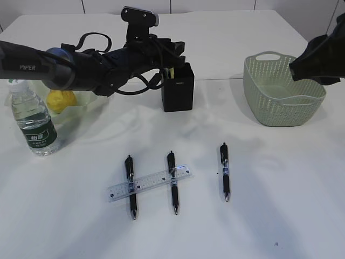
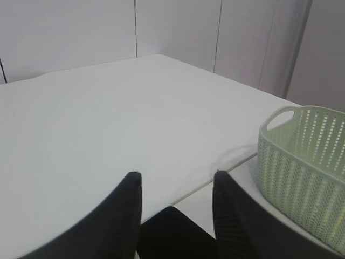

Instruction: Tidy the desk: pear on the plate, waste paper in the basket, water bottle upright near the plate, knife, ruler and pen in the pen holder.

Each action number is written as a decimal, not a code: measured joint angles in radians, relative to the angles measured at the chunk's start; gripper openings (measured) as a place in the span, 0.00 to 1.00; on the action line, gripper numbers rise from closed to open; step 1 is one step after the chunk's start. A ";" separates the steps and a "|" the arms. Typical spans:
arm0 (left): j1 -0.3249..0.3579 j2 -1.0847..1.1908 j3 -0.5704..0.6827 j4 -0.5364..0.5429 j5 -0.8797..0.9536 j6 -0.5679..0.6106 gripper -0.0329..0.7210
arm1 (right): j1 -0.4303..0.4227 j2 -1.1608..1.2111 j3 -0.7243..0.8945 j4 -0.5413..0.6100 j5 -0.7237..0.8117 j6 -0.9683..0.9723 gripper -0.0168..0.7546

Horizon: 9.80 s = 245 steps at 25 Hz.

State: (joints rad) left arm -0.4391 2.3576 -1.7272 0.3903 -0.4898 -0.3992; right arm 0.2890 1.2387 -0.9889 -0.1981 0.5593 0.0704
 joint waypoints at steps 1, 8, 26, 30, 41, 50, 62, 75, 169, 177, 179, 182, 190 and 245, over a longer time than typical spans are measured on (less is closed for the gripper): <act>0.000 0.000 0.000 0.000 0.000 0.000 0.45 | 0.000 0.000 0.000 0.000 0.000 0.000 0.34; 0.010 -0.041 0.000 0.002 0.032 0.000 0.46 | 0.000 0.000 0.000 0.000 0.000 0.000 0.34; 0.025 -0.227 0.000 0.014 0.461 0.000 0.46 | 0.000 0.000 0.000 0.000 0.008 0.000 0.34; 0.025 -0.256 0.000 0.058 0.583 0.000 0.46 | 0.000 0.000 0.000 0.000 0.009 0.000 0.34; 0.023 -0.305 0.000 0.086 0.741 0.076 0.46 | 0.000 0.000 0.000 0.000 0.010 0.000 0.34; -0.002 -0.305 0.000 0.016 0.898 0.270 0.46 | 0.000 0.000 0.000 -0.002 0.010 0.000 0.34; -0.001 -0.375 0.000 -0.286 1.185 0.494 0.40 | 0.000 0.000 0.000 -0.002 0.035 -0.011 0.34; 0.077 -0.505 0.000 -0.442 1.562 0.415 0.40 | 0.024 0.000 -0.008 0.062 0.211 -0.212 0.34; 0.370 -1.117 0.593 -0.369 1.677 0.299 0.65 | 0.171 0.506 -0.402 0.453 0.582 -0.964 0.34; 0.370 -1.333 0.863 -0.361 1.390 0.299 0.62 | 0.171 0.533 -0.402 0.451 0.564 -0.970 0.34; 0.370 -1.371 0.931 -0.349 1.316 0.299 0.62 | 0.171 0.548 -0.402 0.451 0.561 -0.971 0.34; 0.370 -1.396 1.018 -0.333 1.218 0.299 0.62 | 0.171 0.575 -0.411 0.449 0.561 -0.972 0.34; 0.370 -1.402 1.113 -0.341 1.055 0.299 0.61 | 0.171 0.676 -0.492 0.417 0.579 -1.002 0.34; 0.370 -1.402 1.113 -0.363 1.081 0.299 0.57 | 0.335 0.868 -0.681 0.410 0.546 -1.330 0.67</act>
State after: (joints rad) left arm -0.0687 0.9557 -0.6147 0.0272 0.5911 -0.1002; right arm 0.6239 2.1067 -1.6697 0.2114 1.1052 -1.2601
